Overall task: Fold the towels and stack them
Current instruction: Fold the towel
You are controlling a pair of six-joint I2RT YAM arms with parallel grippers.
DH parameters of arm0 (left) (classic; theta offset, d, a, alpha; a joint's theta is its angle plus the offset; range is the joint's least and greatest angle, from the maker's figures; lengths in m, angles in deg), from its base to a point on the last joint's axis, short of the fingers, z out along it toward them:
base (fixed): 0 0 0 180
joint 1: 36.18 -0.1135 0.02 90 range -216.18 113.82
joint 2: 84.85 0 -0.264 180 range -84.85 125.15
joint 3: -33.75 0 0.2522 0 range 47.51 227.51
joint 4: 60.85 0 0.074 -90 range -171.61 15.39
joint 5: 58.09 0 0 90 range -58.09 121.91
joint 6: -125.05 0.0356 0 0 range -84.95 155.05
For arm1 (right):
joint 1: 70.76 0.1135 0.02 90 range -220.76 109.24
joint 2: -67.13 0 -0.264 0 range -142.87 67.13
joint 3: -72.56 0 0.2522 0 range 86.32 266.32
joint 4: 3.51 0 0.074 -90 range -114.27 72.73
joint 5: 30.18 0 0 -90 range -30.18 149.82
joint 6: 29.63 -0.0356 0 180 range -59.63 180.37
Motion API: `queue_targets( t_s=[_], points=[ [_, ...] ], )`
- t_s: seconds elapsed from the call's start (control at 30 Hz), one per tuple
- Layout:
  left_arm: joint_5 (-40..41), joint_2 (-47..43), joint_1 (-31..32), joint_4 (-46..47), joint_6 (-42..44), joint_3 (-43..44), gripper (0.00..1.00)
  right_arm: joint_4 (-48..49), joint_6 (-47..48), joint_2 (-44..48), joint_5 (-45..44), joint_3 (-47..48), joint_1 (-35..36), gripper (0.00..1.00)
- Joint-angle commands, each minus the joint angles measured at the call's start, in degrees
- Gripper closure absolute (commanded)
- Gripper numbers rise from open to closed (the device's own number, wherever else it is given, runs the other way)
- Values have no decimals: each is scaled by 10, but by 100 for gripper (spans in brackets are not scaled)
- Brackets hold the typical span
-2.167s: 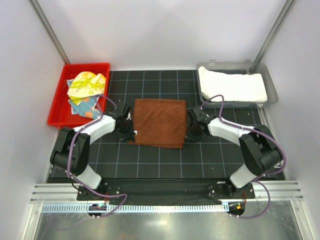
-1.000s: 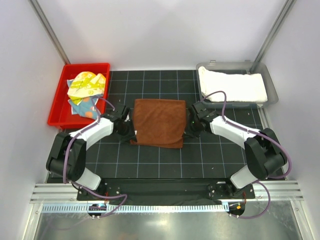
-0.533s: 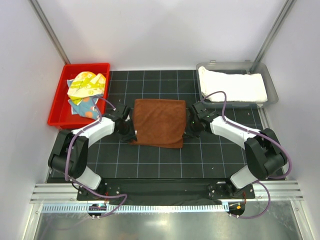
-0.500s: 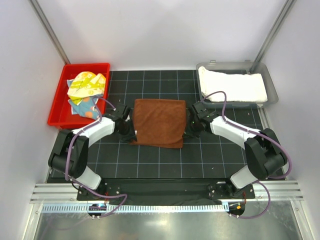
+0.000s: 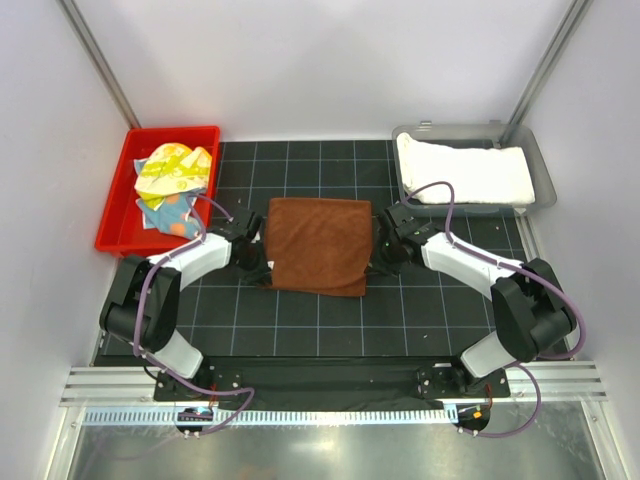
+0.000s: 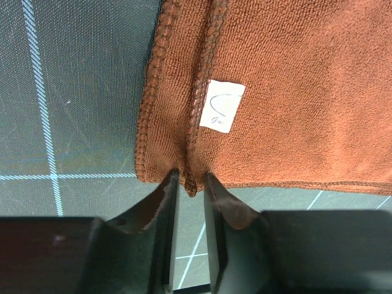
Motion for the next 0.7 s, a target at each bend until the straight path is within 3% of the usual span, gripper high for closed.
queue_targets(
  t_s=[0.0, 0.13, 0.27, 0.43, 0.57, 0.67],
  points=[
    [0, 0, 1, 17, -7, 18, 77, 6, 7, 18, -11, 3, 1, 99],
    [-2, -1, 1, 8, -7, 23, 80, 5, 8, 18, -11, 3, 1, 99],
    [6, -9, 2, -3, -2, 26, 72, 6, 9, 17, -11, 2, 1, 99],
    [9, -7, 2, -6, 0, 29, 73, 11, 8, 18, -10, 0, 1, 99],
    [9, -1, 2, -5, 1, 30, 79, 10, 8, 20, -10, -2, 1, 99],
    [9, -3, 2, -5, 2, 30, 92, 10, 8, 23, -10, -4, 1, 99]
  ],
)
